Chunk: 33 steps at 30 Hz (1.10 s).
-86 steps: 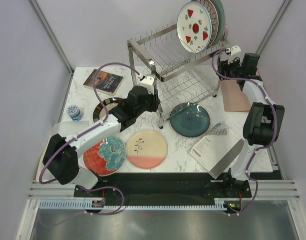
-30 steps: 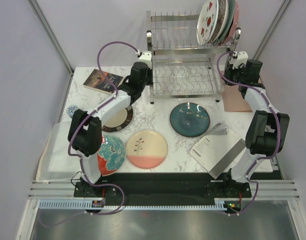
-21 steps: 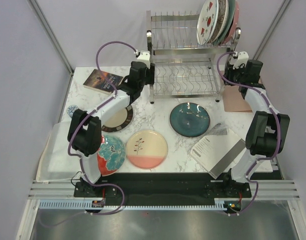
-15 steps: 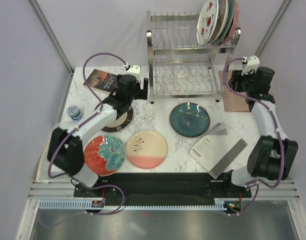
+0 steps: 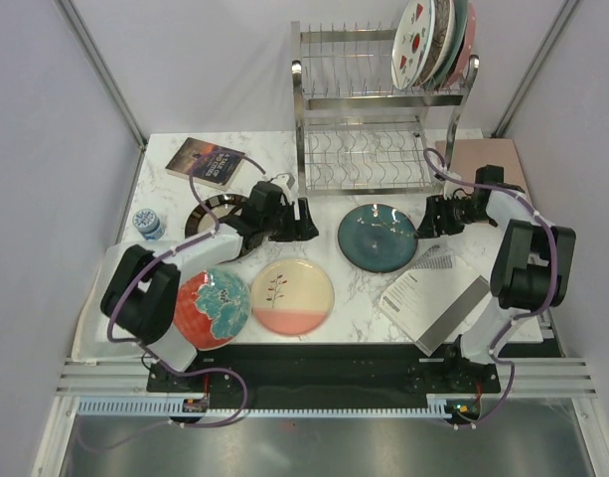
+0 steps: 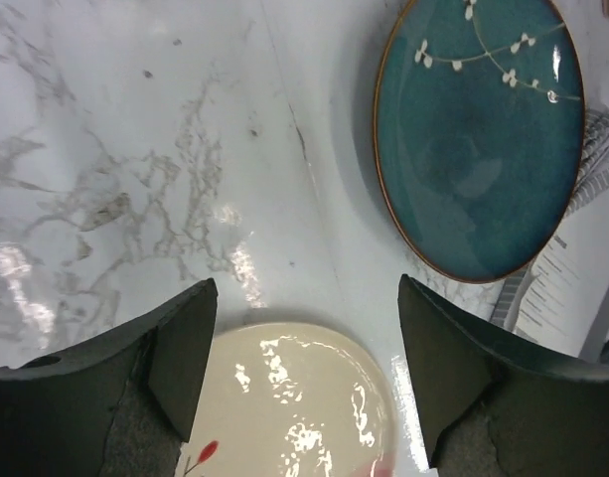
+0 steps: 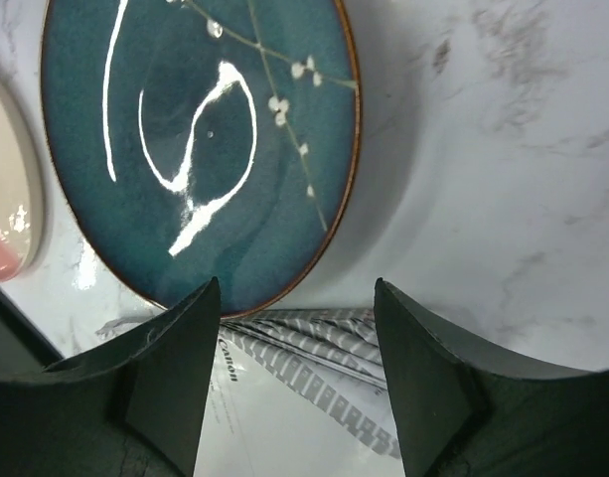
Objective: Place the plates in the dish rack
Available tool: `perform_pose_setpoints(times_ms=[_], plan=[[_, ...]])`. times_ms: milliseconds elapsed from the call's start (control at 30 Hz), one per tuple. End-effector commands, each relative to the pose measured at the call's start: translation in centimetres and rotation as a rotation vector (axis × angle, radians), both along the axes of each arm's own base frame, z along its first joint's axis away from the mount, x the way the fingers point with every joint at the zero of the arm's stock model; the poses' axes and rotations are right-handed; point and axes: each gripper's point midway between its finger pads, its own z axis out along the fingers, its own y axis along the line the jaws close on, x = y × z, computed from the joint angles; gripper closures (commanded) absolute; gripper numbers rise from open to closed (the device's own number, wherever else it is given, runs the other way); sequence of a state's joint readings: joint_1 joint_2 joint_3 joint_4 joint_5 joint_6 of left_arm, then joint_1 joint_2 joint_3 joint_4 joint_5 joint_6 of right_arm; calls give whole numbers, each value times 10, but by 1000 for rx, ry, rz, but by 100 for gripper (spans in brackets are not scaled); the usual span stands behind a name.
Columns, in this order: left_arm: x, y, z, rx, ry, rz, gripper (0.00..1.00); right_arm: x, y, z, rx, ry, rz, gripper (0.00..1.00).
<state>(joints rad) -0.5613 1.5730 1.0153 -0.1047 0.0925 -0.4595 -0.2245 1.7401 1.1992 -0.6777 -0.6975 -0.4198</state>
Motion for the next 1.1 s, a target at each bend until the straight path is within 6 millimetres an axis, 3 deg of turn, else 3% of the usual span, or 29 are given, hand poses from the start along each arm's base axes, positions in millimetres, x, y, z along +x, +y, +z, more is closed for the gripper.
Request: perform_pose_setpoints(times_ms=[0, 133, 167, 233, 267, 367, 400, 433, 600, 667, 700, 733, 800, 1067], plan=[[1, -52, 20, -325, 87, -40, 20, 3, 23, 16, 162, -2, 121, 30], [10, -68, 8, -343, 98, -82, 22, 12, 22, 4, 179, 16, 132, 30], [12, -70, -7, -328, 128, -76, 22, 14, 22, 1, 182, 19, 136, 30], [17, -76, -13, -354, 146, -72, 20, 18, 22, -5, 188, 33, 134, 30], [15, -80, -34, -348, 202, -75, 20, 18, 22, -7, 191, 38, 134, 30], [17, -94, -50, -373, 257, -67, 22, 18, 21, -14, 196, 59, 133, 30], [17, -98, -64, -364, 271, -69, 23, 19, 20, -16, 189, 64, 134, 30], [21, -108, -59, -383, 246, -89, 26, 18, 19, -18, 183, 71, 134, 30], [24, -129, -69, -405, 270, -107, 30, 20, 16, -22, 163, 76, 132, 30], [27, -134, -66, -423, 264, -120, 44, 21, 16, -26, 168, 91, 129, 30], [26, -135, -66, -426, 267, -131, 56, 23, 16, -25, 173, 91, 122, 30], [24, -135, -68, -422, 275, -136, 82, 24, 17, -24, 184, 91, 121, 30], [17, -127, -79, -404, 323, -104, 95, 26, 19, -24, 204, 100, 118, 30], [5, -119, -84, -408, 347, -90, 98, 13, 30, -43, 293, 207, 158, 32]])
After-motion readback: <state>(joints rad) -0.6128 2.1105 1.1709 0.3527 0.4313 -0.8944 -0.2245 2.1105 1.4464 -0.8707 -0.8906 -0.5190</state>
